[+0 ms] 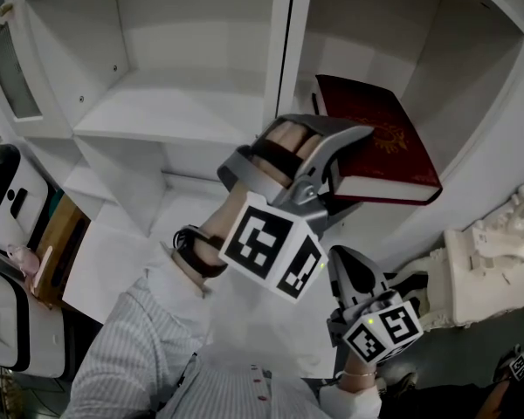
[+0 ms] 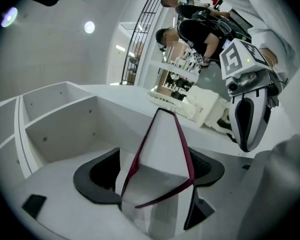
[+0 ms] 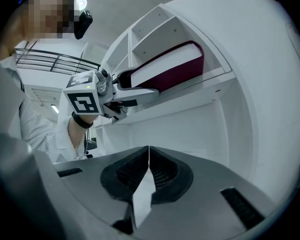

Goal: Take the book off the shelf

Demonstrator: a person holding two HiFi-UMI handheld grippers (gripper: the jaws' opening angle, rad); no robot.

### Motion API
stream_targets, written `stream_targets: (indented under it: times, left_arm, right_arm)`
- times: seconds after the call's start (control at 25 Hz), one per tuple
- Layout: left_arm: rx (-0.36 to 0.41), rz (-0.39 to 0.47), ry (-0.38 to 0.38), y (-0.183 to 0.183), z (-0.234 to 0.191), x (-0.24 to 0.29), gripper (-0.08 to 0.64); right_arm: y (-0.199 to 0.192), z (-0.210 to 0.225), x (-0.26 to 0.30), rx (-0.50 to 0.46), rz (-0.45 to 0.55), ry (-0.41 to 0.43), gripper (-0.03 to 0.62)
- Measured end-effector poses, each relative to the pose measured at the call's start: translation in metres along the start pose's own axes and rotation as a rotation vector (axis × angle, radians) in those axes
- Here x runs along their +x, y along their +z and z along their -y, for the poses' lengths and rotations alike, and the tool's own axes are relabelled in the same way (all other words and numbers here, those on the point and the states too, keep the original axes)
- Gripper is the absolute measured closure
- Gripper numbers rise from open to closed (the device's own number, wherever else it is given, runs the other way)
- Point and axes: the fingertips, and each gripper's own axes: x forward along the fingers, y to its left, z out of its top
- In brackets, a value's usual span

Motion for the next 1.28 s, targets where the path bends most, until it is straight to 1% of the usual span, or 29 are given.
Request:
stream_targets:
  times: [0.16, 0.2, 0.28, 0.52, 0.84, 1.08, 1.28]
  left_arm:
    - [0.033, -0.010, 0.002, -0.002, 0.003, 0.006, 0.172]
    - [0.048, -0.015, 0.012, -0.003, 0.003, 0.006, 0.180]
    - [0.075, -0.025, 0.033, -0.004, 0.000, 0.005, 0.253]
    - [0.110, -0.045, 0.032, -0.005, 0.001, 0.005, 0.279]
    - [0.107, -0.048, 0.039, -0.002, -0.001, 0.000, 0.290]
    - [0.056, 0.012, 0.090, 0.011, -0.007, -0.020, 0.298]
    - [0.030, 0.046, 0.109, 0.020, -0.011, -0.041, 0.304]
  right_arm:
    - [-0.002, 0.005, -0.002, 0.010, 0.001, -0.002, 0.577]
    - [-0.002, 0.005, -0.001, 0.013, 0.000, -0.001, 0.577]
    - [-0.003, 0.006, -0.001, 0.015, -0.002, 0.003, 0.577]
    - [-0.004, 0.005, 0.002, 0.022, -0.003, 0.019, 0.577]
    - [-0.004, 0.003, -0.001, 0.030, 0.002, 0.038, 0.577]
    - [-0.005, -0.001, 0.000, 0.033, 0.006, 0.054, 0.577]
    - [-0.003, -0.011, 0.002, 0.020, 0.006, 0.070, 0.577]
